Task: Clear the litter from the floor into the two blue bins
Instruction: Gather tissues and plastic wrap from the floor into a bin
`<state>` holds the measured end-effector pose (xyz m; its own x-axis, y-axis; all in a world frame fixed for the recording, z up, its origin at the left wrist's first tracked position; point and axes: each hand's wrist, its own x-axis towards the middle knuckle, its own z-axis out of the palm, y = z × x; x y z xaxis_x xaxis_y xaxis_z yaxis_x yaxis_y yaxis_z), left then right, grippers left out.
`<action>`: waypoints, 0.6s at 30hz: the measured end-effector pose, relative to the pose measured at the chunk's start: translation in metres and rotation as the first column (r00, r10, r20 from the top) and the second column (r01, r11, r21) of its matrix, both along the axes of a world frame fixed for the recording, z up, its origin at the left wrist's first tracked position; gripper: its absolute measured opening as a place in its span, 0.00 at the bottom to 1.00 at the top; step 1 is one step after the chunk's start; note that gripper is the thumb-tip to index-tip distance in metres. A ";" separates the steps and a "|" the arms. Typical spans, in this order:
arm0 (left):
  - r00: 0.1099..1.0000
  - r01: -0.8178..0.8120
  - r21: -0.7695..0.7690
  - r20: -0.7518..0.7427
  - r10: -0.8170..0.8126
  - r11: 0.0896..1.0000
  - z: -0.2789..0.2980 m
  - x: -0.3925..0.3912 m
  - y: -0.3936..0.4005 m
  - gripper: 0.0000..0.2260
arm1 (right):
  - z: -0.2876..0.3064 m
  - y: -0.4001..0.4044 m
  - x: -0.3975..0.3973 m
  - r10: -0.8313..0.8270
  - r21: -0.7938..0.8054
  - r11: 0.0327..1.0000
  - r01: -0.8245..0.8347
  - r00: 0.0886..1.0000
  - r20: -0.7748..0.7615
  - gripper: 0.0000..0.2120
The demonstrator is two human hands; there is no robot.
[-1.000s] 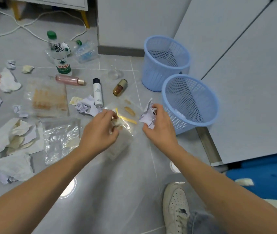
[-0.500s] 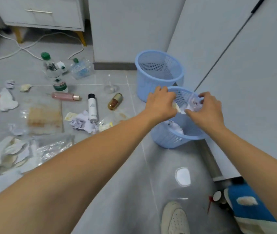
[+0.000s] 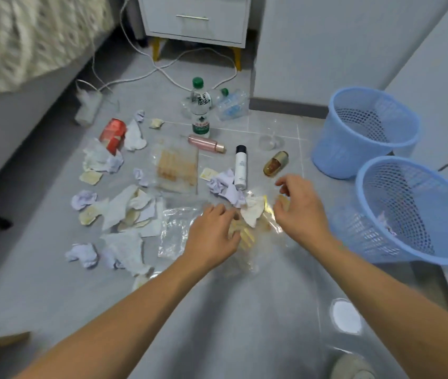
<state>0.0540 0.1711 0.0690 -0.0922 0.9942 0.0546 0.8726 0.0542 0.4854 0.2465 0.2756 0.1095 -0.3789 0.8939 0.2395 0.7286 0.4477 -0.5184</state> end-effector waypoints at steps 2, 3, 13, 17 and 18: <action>0.997 -0.075 -0.010 0.005 0.075 0.997 -0.005 -0.023 -0.019 0.13 | -0.010 -0.011 -0.031 0.062 -0.047 0.997 -0.061 0.998 0.022 0.16; 0.993 -0.119 -0.017 0.006 0.120 0.993 -0.008 -0.036 -0.031 0.12 | -0.014 -0.018 -0.048 0.101 -0.060 0.993 -0.100 0.995 0.027 0.16; 0.921 -0.389 -0.042 -0.023 0.388 0.920 -0.059 -0.155 -0.152 0.21 | -0.087 -0.129 -0.163 0.545 -0.261 0.828 -0.497 0.822 0.165 0.19; 0.962 -0.273 -0.075 -0.016 0.273 0.959 -0.071 -0.162 -0.182 0.19 | -0.112 -0.158 -0.166 0.608 -0.298 0.790 -0.536 0.749 0.264 0.21; 0.974 -0.228 -0.097 -0.019 0.228 0.969 -0.074 -0.159 -0.187 0.21 | -0.118 -0.163 -0.165 0.616 -0.309 0.785 -0.537 0.730 0.296 0.22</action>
<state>-0.1046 -0.0158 -0.0047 -0.3169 0.9476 -0.0407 0.8352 0.2992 0.4614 0.0819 0.1127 -0.0082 -0.8580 0.4839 -0.1722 0.5104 0.7659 -0.3909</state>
